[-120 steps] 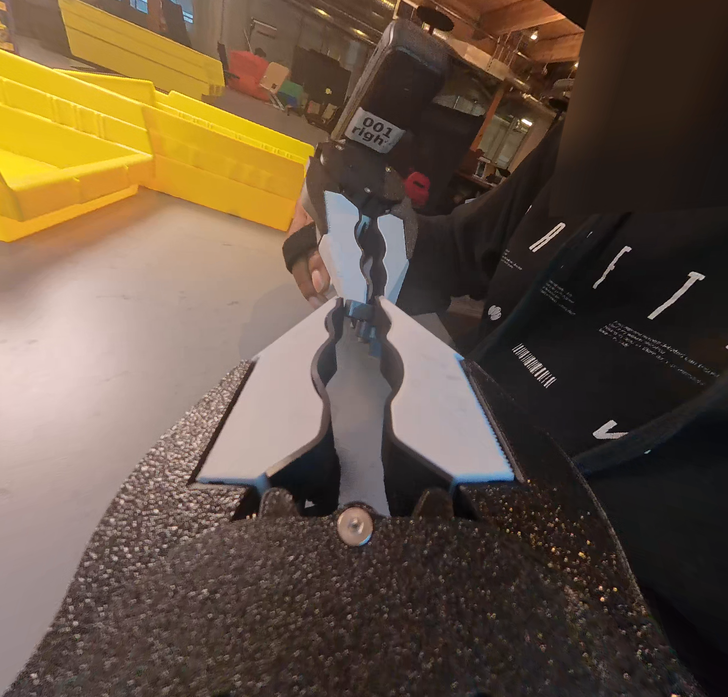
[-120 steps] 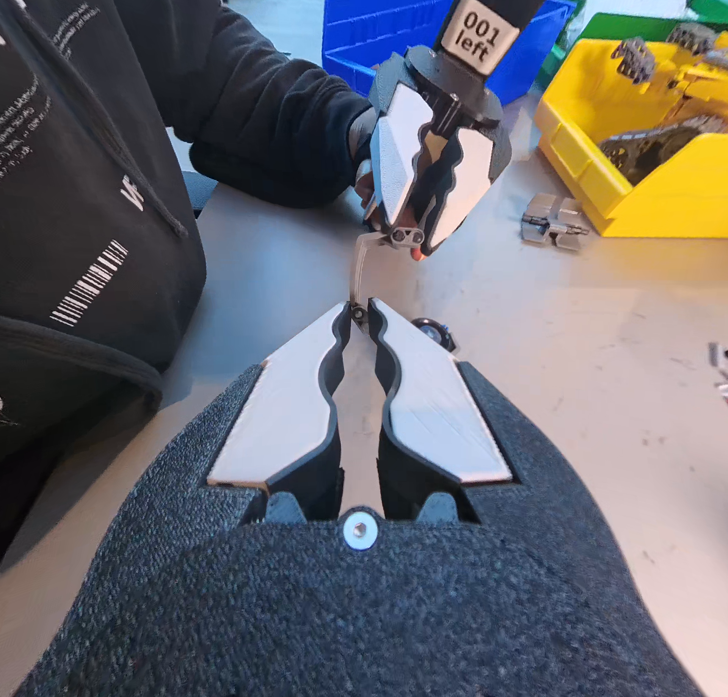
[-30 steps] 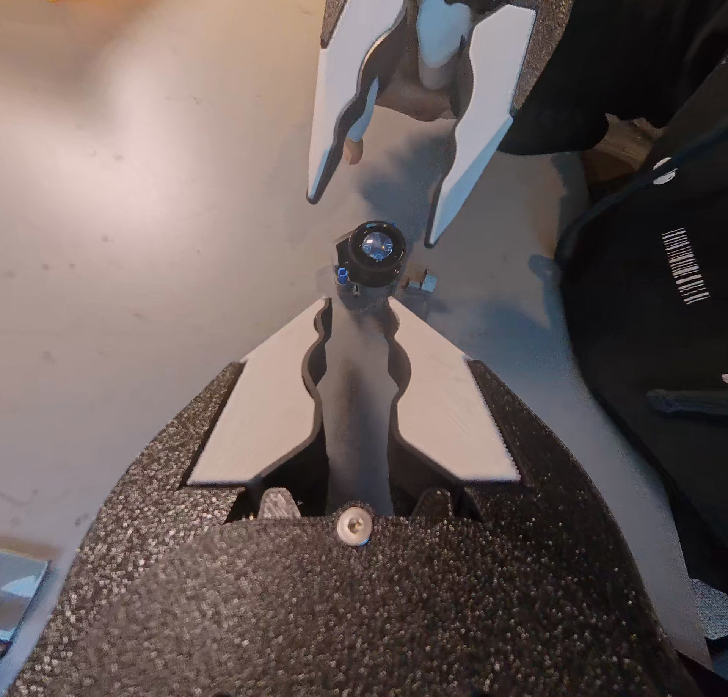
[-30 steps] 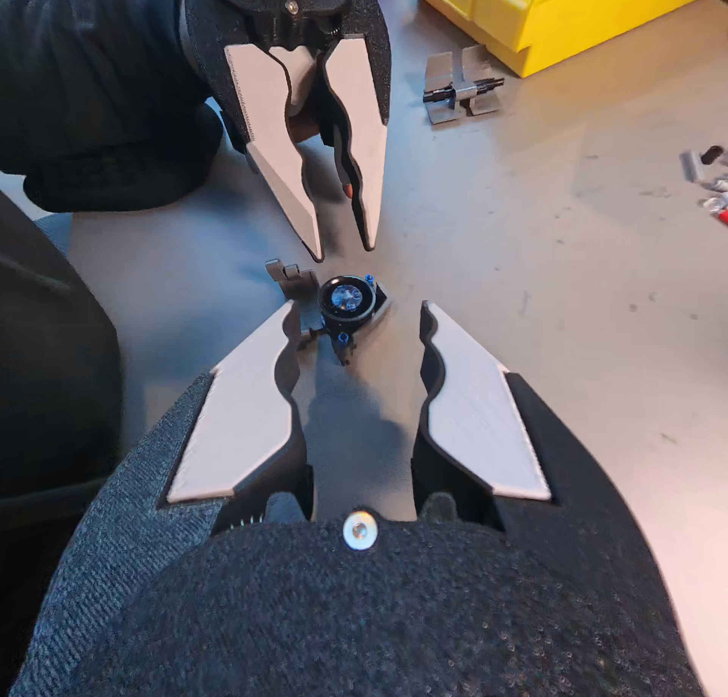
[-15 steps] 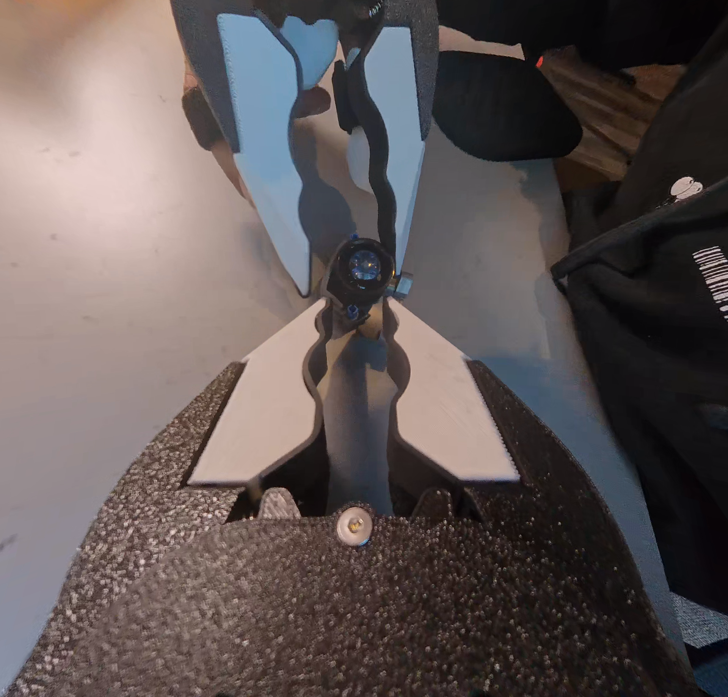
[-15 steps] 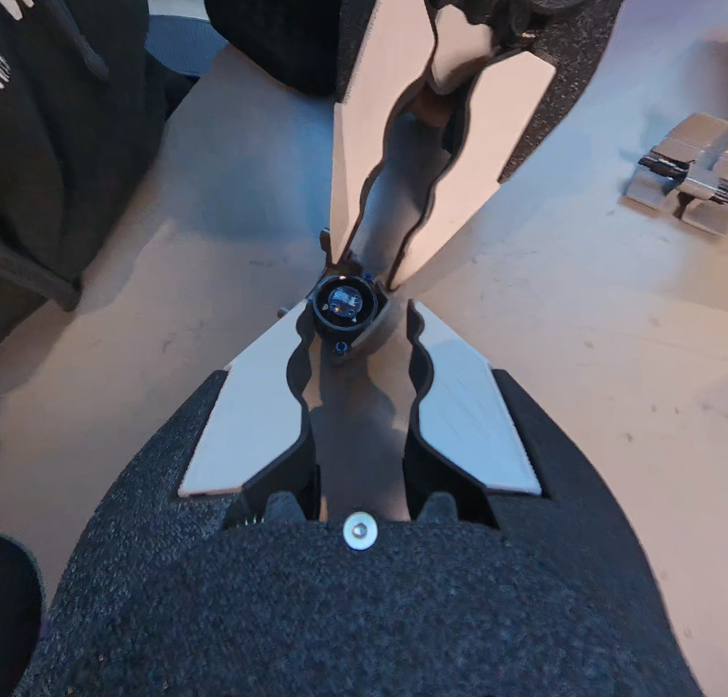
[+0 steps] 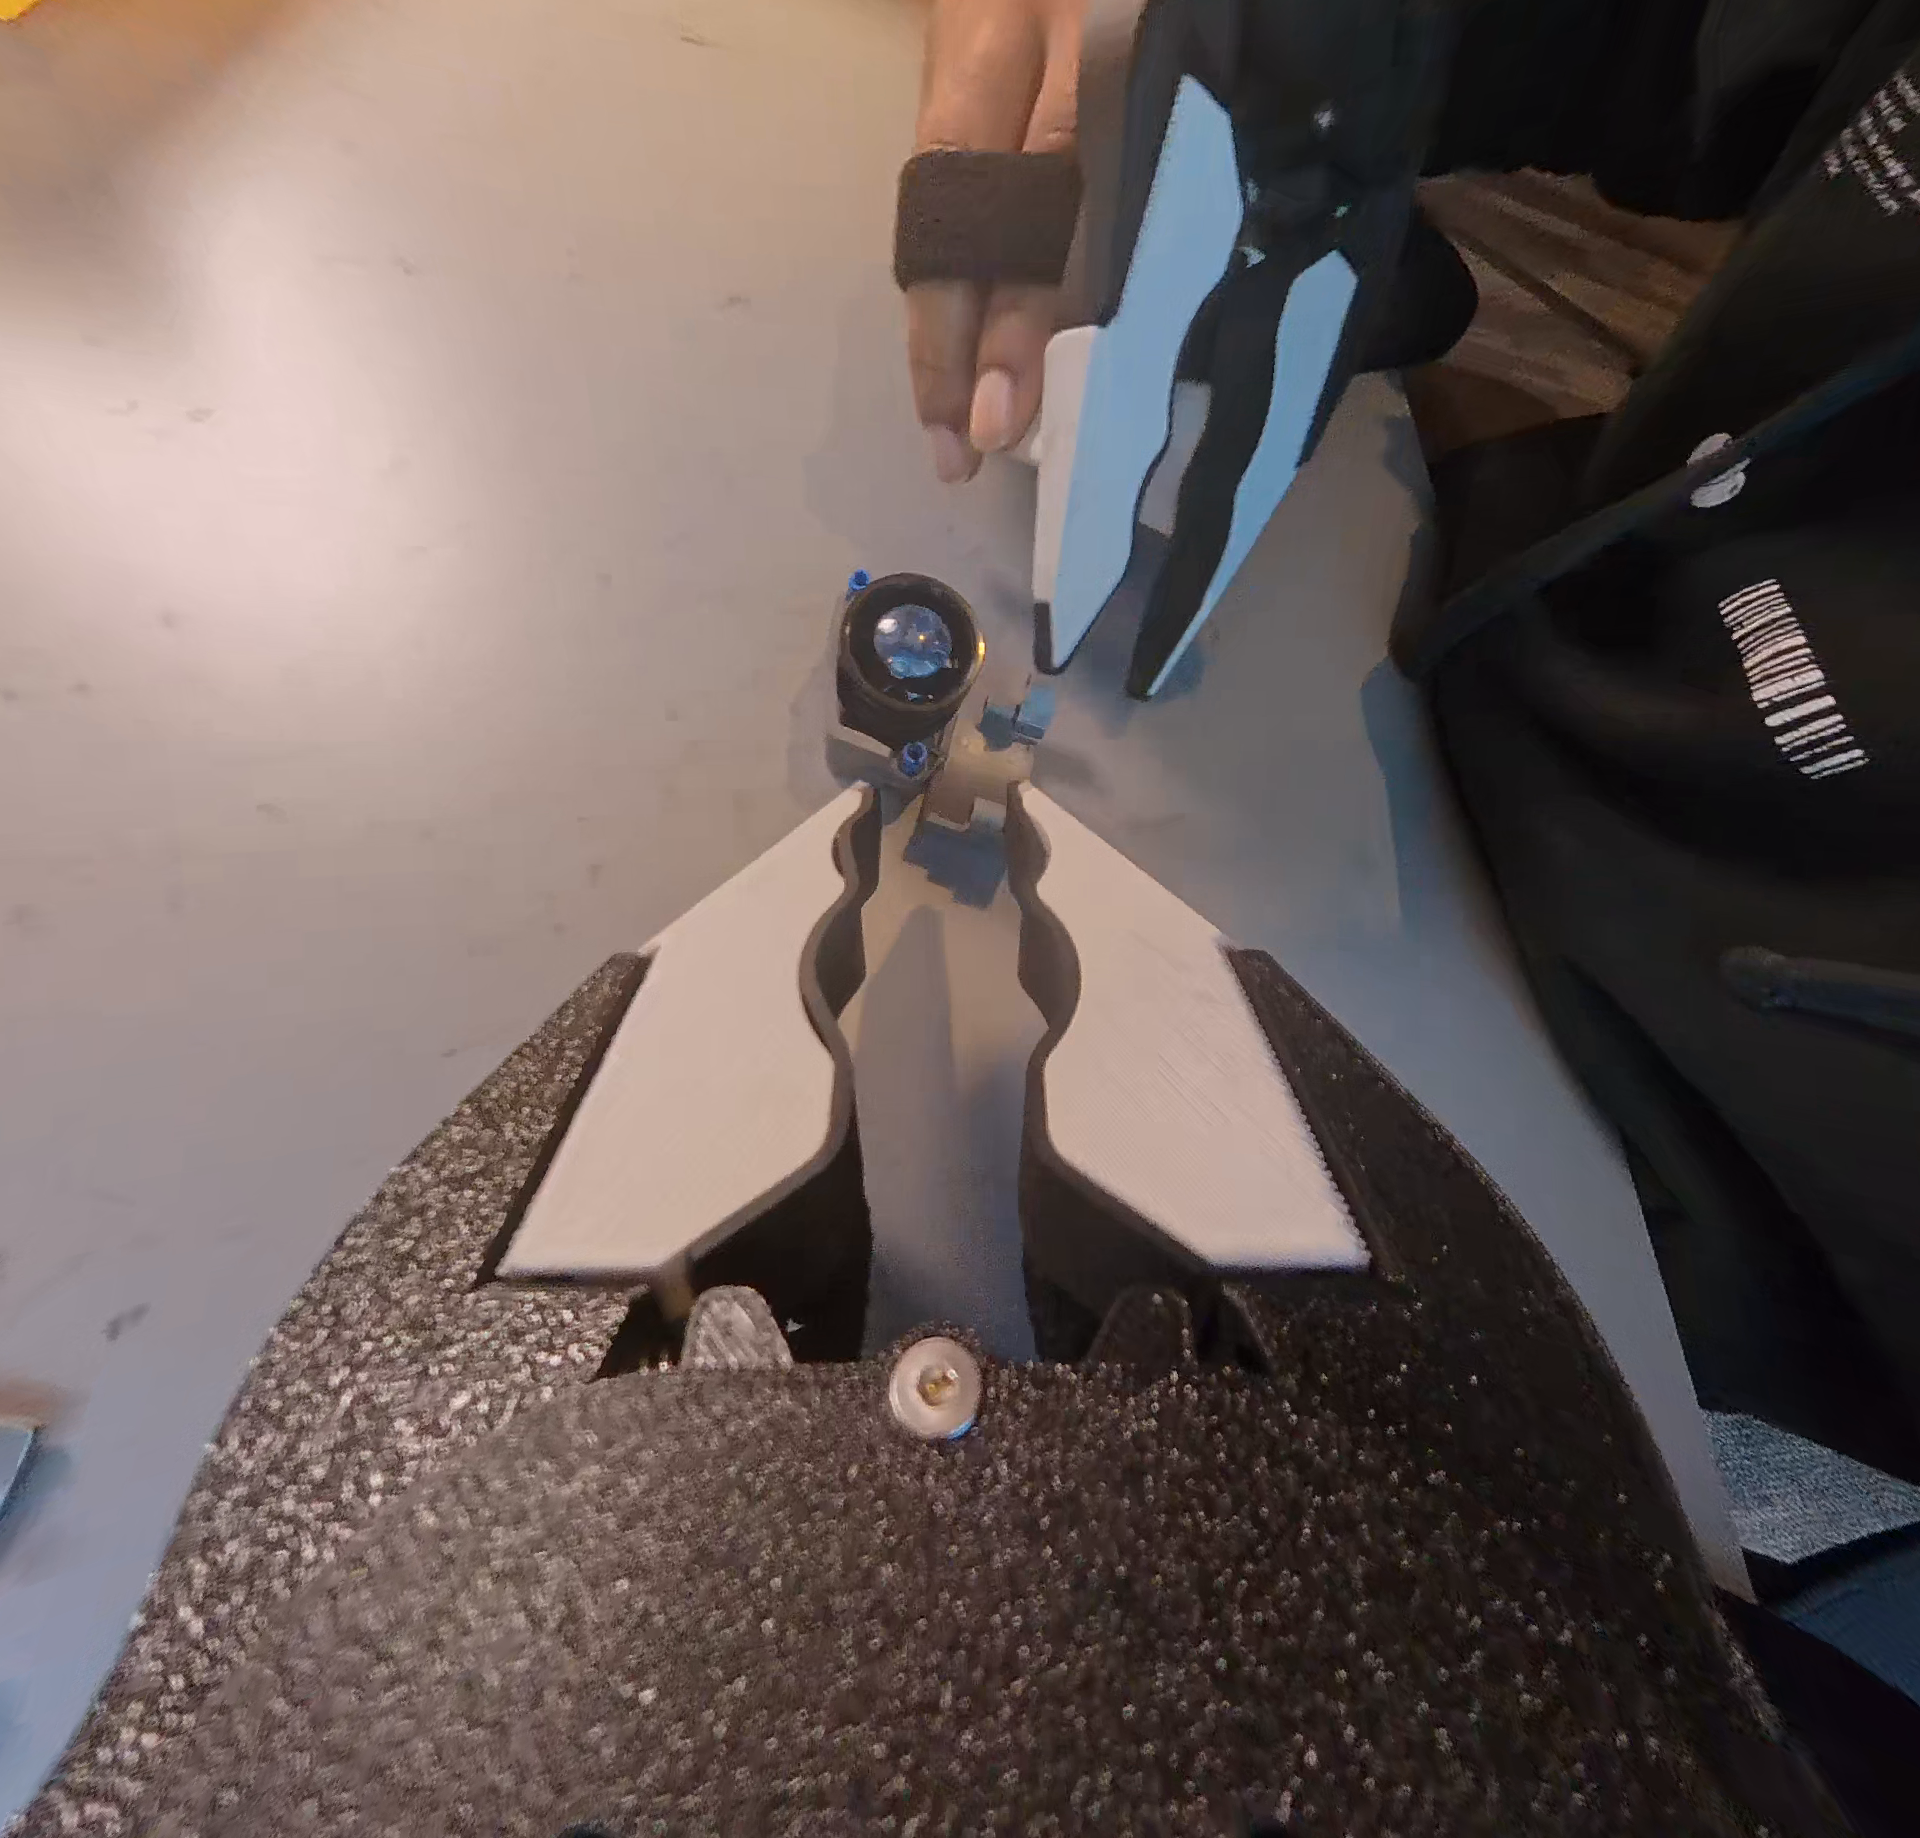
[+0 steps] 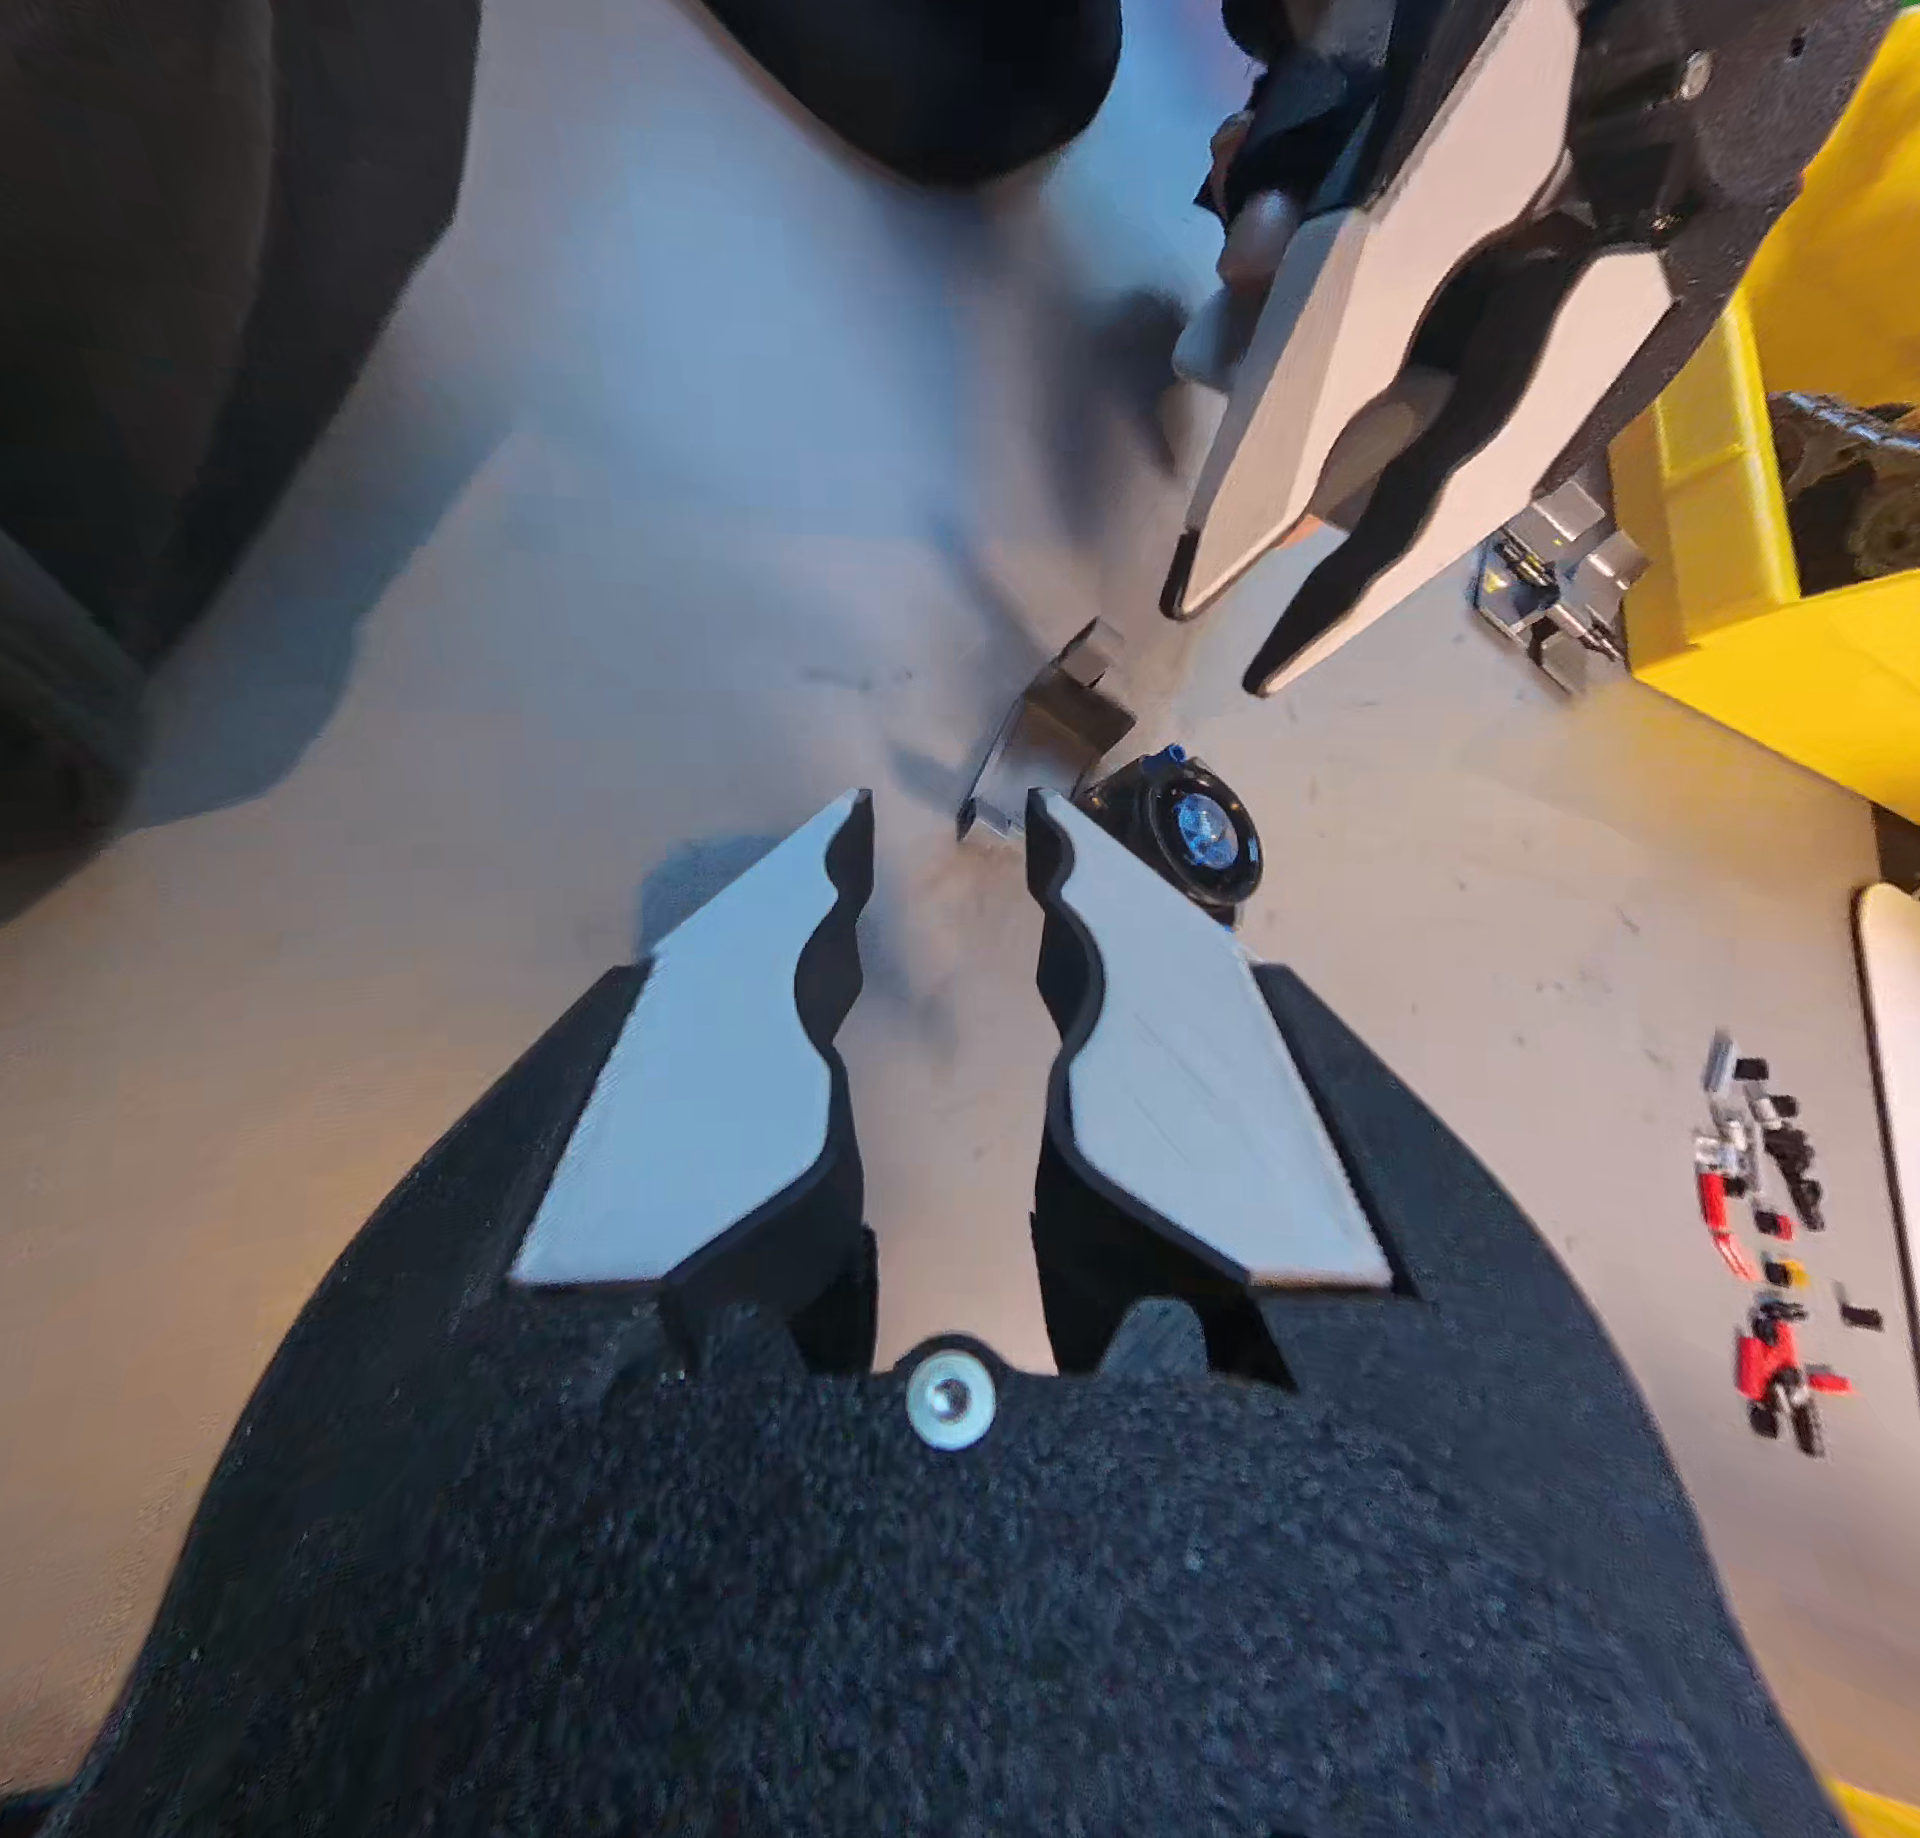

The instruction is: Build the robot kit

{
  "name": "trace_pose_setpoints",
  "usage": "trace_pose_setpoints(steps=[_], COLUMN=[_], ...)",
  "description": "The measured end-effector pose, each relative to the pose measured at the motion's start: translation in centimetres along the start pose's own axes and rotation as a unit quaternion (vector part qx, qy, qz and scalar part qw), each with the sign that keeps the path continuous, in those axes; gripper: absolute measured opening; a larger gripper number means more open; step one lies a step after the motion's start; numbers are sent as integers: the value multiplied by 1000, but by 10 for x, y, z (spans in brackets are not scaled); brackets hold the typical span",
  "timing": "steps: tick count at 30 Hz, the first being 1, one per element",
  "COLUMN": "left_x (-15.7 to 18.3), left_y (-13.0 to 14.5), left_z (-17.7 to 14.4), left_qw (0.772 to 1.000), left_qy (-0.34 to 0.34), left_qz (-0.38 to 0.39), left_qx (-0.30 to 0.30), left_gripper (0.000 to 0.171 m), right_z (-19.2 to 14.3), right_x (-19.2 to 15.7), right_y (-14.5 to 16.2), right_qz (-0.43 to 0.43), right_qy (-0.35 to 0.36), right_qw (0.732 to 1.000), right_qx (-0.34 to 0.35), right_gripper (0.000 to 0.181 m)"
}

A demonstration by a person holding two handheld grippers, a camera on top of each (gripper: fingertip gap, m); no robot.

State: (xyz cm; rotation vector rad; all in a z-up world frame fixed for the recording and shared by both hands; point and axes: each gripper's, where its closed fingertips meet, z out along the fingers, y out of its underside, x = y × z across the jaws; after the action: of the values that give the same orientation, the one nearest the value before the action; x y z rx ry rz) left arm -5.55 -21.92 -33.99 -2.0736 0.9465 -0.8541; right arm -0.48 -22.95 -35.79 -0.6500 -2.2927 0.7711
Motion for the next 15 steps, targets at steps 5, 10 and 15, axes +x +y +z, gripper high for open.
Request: trace_pose_setpoints(steps=[5, 10, 15], left_x=[16, 34, 47], left_y=[3, -8, -27], left_z=[0, 4, 4], left_qw=[999, 994, 985], left_qy=[13, 17, 27], left_qz=[28, 101, 144], left_qx=[9, 41, 95], left_gripper=[24, 33, 35], right_z=[10, -20, -54], right_x=[3, 11, 33], right_y=[8, -31, -60], right_qz=[21, 240, 380], right_qy=[-49, -182, -295], right_qw=[999, 941, 825], right_qx=[0, 151, 298], right_gripper=[10, 9, 9])
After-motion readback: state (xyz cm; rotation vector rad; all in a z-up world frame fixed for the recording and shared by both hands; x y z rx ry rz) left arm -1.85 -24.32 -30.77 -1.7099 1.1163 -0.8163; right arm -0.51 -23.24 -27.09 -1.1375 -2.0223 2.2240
